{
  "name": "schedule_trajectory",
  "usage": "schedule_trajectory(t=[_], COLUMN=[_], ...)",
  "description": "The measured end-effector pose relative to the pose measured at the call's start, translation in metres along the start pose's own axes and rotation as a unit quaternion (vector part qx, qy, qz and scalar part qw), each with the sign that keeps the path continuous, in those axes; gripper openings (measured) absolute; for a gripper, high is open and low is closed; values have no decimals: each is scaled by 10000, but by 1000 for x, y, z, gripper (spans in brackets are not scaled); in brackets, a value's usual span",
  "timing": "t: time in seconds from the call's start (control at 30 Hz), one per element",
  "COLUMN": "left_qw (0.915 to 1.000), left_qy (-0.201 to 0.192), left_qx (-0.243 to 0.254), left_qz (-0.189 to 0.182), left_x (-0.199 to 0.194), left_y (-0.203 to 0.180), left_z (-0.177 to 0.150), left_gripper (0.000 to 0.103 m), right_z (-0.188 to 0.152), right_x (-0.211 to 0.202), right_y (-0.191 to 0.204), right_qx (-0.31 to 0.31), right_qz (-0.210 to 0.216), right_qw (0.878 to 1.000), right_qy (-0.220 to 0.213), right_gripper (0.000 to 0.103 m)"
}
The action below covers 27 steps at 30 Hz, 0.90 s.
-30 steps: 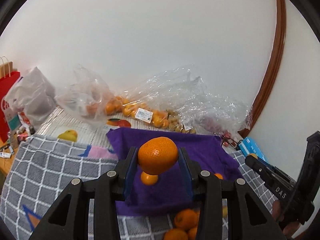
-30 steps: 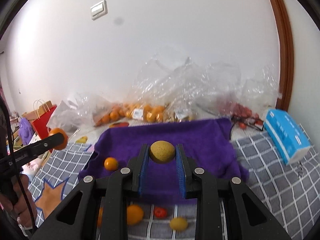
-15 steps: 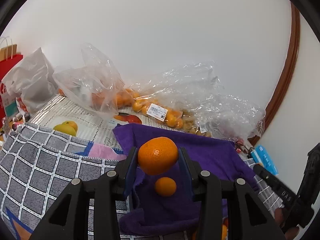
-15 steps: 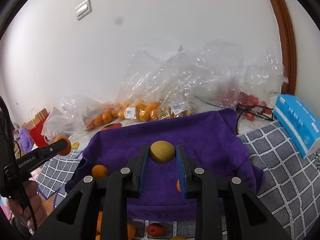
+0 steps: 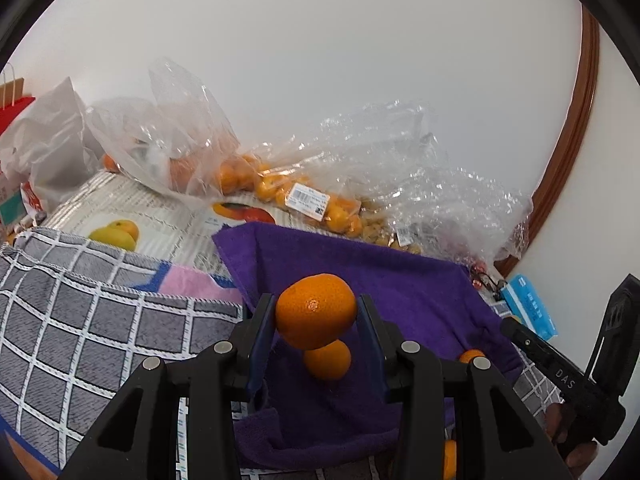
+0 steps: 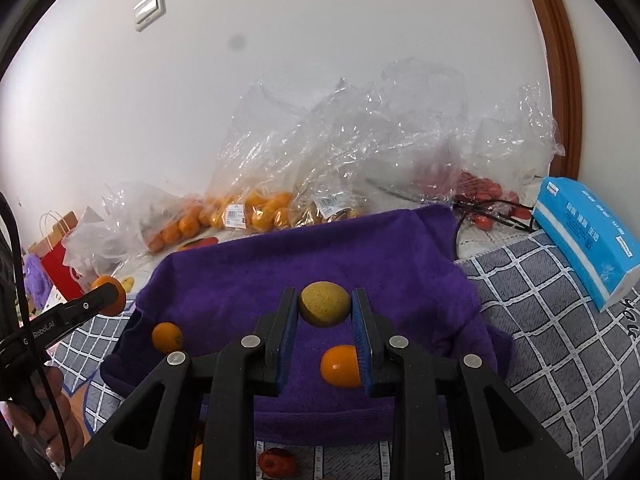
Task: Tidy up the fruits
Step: 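Lower the held lemon and orange over the purple towel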
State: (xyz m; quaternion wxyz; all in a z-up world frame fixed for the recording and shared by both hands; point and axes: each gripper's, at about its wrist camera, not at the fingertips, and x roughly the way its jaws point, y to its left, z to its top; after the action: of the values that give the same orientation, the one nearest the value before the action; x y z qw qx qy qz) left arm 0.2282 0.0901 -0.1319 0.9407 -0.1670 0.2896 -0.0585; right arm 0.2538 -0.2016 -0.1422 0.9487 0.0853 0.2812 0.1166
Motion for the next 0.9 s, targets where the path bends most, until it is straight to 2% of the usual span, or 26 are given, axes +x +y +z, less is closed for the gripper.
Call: schedule_trajectory(t=[0.77, 0.9], left_qw=[9996, 9995], left_qy=[248, 266], left_qx=[121, 121], left_qz=[-50, -79], left_x=[10, 11], left_y=[-5, -5], left_z=[-9, -9], left_gripper=[39, 39], right_z=[-11, -12], right_x=[16, 20], right_y=[0, -2], right_qx=[-121, -72], right_qz=[-165, -86], right_qw=[9992, 9990], right_qy=[343, 443], right_gripper=[27, 27])
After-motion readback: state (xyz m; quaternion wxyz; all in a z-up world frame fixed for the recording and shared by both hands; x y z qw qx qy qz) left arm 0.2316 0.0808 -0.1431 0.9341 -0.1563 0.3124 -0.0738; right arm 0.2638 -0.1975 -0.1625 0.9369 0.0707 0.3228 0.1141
